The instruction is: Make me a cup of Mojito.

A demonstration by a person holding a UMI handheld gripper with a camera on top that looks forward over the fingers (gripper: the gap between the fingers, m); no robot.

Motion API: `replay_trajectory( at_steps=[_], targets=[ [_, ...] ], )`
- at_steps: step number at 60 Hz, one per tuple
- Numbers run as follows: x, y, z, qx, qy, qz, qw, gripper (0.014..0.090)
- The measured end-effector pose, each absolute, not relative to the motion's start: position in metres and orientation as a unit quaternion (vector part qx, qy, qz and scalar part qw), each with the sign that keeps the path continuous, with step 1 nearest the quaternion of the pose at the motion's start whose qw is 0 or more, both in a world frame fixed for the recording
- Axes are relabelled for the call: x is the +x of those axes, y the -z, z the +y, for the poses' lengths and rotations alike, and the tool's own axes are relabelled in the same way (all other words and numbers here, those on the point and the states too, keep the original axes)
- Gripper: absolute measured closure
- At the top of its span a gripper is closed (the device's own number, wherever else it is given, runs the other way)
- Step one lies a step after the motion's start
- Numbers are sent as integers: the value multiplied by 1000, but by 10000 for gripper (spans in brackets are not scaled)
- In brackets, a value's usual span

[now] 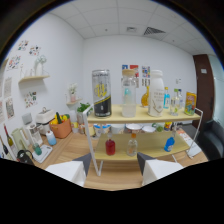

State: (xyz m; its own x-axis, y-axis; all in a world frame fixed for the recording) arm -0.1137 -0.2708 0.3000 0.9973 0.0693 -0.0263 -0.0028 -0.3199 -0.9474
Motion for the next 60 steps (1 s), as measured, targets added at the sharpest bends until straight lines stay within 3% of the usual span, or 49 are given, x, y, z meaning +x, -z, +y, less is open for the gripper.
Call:
replay_trajectory(
  at_steps=[13,34,43,50,60],
  targets=[
    [-150,-376,-223,-767,-31,-39,639,184],
    [-158,-409,-125,-761,-31,-10,648,190],
    [-159,-403,-100,-770,-32,-8,638,305],
    [-156,-406,-94,-766,-27,-3,643,507],
    [-156,-407,-95,-764,-23,-4,645,521]
  ],
)
